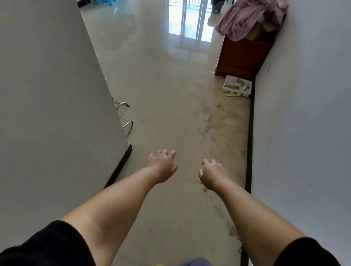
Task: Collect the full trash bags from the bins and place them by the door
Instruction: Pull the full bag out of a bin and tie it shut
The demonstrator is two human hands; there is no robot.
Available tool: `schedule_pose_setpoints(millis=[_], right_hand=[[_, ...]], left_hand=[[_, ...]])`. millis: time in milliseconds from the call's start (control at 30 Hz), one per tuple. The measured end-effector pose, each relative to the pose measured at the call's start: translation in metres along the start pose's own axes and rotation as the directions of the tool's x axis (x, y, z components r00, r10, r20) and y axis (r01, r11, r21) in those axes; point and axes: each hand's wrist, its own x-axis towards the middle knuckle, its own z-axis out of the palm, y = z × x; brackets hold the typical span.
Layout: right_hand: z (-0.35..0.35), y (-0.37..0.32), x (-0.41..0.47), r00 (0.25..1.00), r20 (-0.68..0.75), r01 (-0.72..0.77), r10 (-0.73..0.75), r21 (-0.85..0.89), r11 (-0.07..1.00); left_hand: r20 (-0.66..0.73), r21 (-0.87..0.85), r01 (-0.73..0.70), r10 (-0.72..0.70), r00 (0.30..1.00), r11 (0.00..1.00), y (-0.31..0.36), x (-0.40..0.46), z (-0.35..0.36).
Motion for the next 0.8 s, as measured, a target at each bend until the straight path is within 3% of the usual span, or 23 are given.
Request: schedule_pose_setpoints(millis=[433,633,800], right_hand=[[-0.089,0.088,0.142,0.998,0.056,-0.041,0.04,0.008,0.999],[-0.139,0.134,0.223,0.993,0.111,-0.03,0.032,-0.016,0.999],[-0.168,0.13,0.297,0.985,0.171,-0.005,0.015,-0.059,0.998]], left_hand=[[0.068,0.008,-0.051,0.05,0.996,0.999,0.069,0.165,-0.044],[0.1,-0.091,0.045,-0.036,0.994,0.995,0.093,0.249,-0.072],[0.134,-0.199,0.108,-0.082,0.988,0.974,0.079,0.31,-0.091]])
